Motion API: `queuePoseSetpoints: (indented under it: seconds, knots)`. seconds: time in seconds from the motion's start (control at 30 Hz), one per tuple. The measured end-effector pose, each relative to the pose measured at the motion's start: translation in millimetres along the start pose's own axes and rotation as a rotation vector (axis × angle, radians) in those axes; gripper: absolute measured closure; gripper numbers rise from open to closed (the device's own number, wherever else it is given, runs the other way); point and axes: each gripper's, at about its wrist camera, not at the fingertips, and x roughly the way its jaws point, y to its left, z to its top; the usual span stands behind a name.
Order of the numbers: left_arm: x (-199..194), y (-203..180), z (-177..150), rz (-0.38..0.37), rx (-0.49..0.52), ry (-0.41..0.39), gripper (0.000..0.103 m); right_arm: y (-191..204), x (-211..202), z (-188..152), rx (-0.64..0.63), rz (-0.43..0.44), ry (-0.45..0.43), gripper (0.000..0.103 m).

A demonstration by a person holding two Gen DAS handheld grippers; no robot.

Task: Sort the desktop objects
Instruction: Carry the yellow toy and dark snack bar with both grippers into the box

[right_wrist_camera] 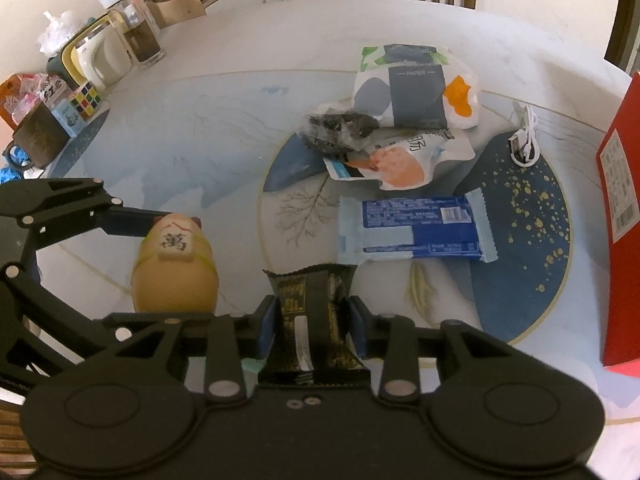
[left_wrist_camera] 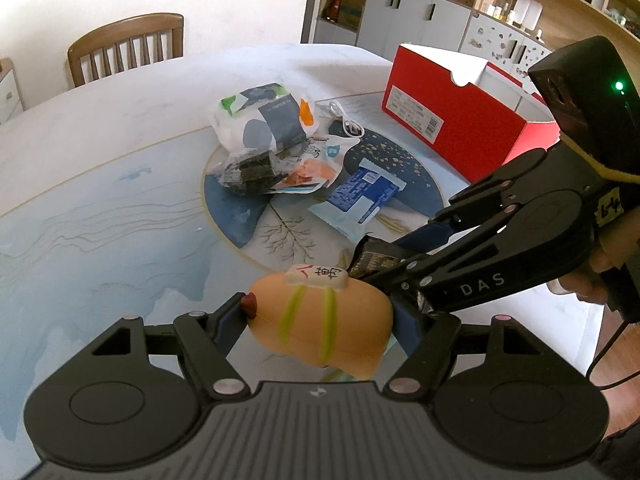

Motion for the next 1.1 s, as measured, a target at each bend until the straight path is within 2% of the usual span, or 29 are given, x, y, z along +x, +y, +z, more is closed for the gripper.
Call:
queuePoseSetpoints:
  seconds: [0.17,0.37,0.83,1.1]
  knots:
    - [-4,-1,2,-0.001,-0.004,-0.007,0.028,-2,-5,0,0.02,0.006,-0.001,0.07]
    - [-14,-10,11,-0.007,0.007,-0.023,0.028,-3,-29,6,0.01,-0.001,-0.055,0.07]
    - [-37,-56,58,-0.068,0.097,-0.096,0.028,-33,-100,3,0.054,-0.008,-0.165,0.07]
    - [-35,-88,88,-0.119,0.16,-0.134,0.028,-61,-136,-3,0.089,-0.043,-0.229,0.07]
